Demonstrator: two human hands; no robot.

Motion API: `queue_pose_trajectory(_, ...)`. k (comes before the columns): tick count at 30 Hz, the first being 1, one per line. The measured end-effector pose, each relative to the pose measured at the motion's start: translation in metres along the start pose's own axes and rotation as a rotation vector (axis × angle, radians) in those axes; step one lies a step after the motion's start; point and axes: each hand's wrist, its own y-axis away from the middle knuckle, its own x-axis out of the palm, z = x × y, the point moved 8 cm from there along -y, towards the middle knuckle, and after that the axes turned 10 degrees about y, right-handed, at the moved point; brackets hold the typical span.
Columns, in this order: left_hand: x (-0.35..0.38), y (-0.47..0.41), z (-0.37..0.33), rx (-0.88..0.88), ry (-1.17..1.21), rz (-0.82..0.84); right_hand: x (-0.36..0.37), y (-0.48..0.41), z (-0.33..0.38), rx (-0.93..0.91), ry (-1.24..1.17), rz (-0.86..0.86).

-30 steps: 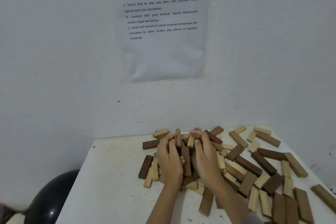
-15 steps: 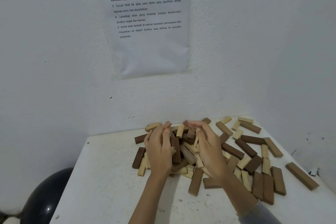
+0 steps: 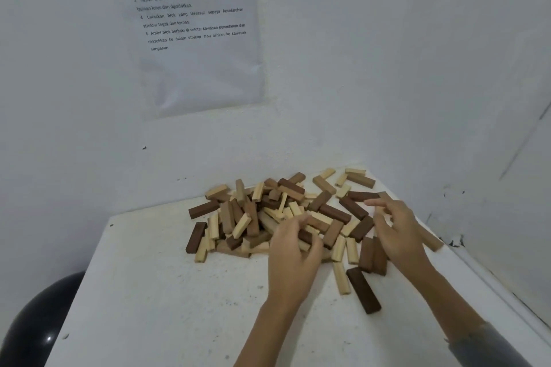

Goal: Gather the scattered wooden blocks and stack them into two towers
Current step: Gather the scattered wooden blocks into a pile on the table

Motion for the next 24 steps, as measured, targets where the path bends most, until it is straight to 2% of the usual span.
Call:
queue_pose_trajectory(5,0.037,0.024,-0.003,-0.073,-0.145,0.072,-0.012,0.006,-0.060,0.187,0.305,0.042)
queue_pose_trajectory(8,0.055,0.035,-0.002,-0.123,-0.149,0.126,-0.016,0.013,-0.072,0.221,0.423,0.111)
queue_pose_trajectory(12,0.068,0.047,-0.002,-0.108,-0.205,0.150,-0.018,0.022,-0.072,0.196,0.437,0.153)
queue_pose_trajectory(19,0.081,0.062,0.000,-0.103,-0.299,0.158,-0.012,0.045,-0.058,0.126,0.437,0.122)
queue_pose_trajectory(24,0.084,0.065,0.000,-0.124,-0.229,0.109,-0.002,0.048,-0.046,0.185,0.553,0.092)
